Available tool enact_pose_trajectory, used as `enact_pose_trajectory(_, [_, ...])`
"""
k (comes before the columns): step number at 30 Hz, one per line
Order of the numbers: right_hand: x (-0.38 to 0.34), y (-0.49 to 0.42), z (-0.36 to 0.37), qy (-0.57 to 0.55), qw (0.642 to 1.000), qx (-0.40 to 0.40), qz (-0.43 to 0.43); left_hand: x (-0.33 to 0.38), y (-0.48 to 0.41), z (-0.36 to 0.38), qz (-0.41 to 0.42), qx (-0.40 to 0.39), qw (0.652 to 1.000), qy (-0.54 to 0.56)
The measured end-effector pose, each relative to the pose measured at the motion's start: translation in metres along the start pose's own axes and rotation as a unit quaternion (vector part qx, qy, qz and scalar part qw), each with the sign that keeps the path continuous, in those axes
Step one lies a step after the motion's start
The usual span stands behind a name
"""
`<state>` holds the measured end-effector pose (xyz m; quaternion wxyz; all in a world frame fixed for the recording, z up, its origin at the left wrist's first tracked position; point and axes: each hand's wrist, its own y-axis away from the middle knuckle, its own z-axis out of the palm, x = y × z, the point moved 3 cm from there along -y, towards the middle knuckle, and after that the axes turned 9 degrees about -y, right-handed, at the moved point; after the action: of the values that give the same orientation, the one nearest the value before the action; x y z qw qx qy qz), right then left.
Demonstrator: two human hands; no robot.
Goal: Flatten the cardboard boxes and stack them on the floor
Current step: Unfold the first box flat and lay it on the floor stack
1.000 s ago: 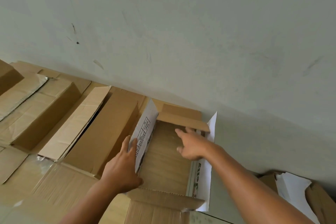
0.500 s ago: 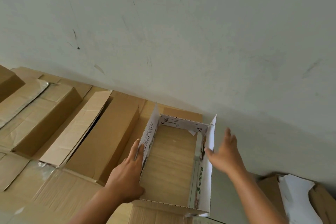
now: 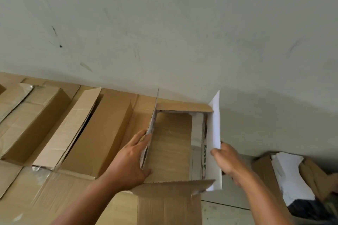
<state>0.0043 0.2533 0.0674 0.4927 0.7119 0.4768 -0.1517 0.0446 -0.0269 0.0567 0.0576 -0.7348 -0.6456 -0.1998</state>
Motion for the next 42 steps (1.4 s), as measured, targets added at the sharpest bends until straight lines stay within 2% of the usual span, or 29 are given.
enact_pose_trajectory(5, [-0.028, 0.018, -0.006, -0.158, 0.984, 0.073, -0.032, -0.006, 0.016, -0.026, 0.085, 0.053, 0.992, 0.075])
enact_pose_trajectory(8, [-0.044, 0.023, 0.014, -0.269, 0.958, 0.089, -0.035, -0.01, 0.03, -0.036, 0.157, 0.052, 0.981, 0.107])
enact_pose_trajectory(13, [-0.059, 0.033, 0.064, -0.383, 0.917, 0.106, -0.022, -0.014, 0.053, -0.027, 0.273, 0.039, 0.954, 0.117])
enact_pose_trajectory(18, [-0.06, 0.053, 0.112, -0.433, 0.897, 0.091, 0.003, -0.02, 0.072, -0.004, 0.33, 0.028, 0.937, 0.108])
enact_pose_trajectory(21, [-0.069, 0.071, 0.121, -0.378, 0.913, 0.146, -0.043, -0.02, 0.082, -0.003, 0.354, 0.026, 0.928, 0.117])
enact_pose_trajectory(24, [-0.062, 0.082, 0.117, -0.362, 0.912, 0.19, -0.033, -0.017, 0.093, -0.013, 0.381, -0.018, 0.904, 0.192])
enact_pose_trajectory(27, [-0.055, 0.101, 0.103, -0.376, 0.908, 0.18, -0.047, -0.028, 0.086, -0.015, 0.311, -0.046, 0.91, 0.271])
enact_pose_trajectory(30, [-0.05, 0.125, 0.082, -0.418, 0.894, 0.143, -0.081, -0.048, 0.055, -0.012, 0.185, -0.006, 0.952, 0.243])
enact_pose_trajectory(32, [-0.045, 0.138, 0.067, -0.446, 0.884, 0.098, -0.101, -0.06, 0.03, -0.012, 0.079, -0.034, 0.966, 0.245])
enact_pose_trajectory(33, [-0.042, 0.142, 0.06, -0.46, 0.878, 0.076, -0.108, -0.065, 0.02, -0.013, 0.03, -0.054, 0.958, 0.281])
enact_pose_trajectory(35, [-0.034, 0.145, 0.049, -0.489, 0.863, 0.04, -0.119, -0.071, 0.003, -0.013, -0.061, -0.094, 0.908, 0.405])
enact_pose_trajectory(37, [-0.023, 0.142, 0.04, -0.501, 0.857, 0.01, -0.123, -0.069, -0.006, -0.012, -0.102, -0.161, 0.819, 0.542])
enact_pose_trajectory(39, [-0.013, 0.134, 0.036, -0.5, 0.857, -0.01, -0.122, -0.067, -0.009, -0.012, -0.115, -0.222, 0.738, 0.627])
enact_pose_trajectory(40, [-0.009, 0.129, 0.036, -0.497, 0.86, -0.015, -0.119, -0.069, -0.011, -0.009, -0.114, -0.239, 0.714, 0.648])
enact_pose_trajectory(42, [0.0, 0.114, 0.035, -0.485, 0.868, -0.009, -0.105, -0.072, -0.015, -0.001, -0.116, -0.255, 0.7, 0.657])
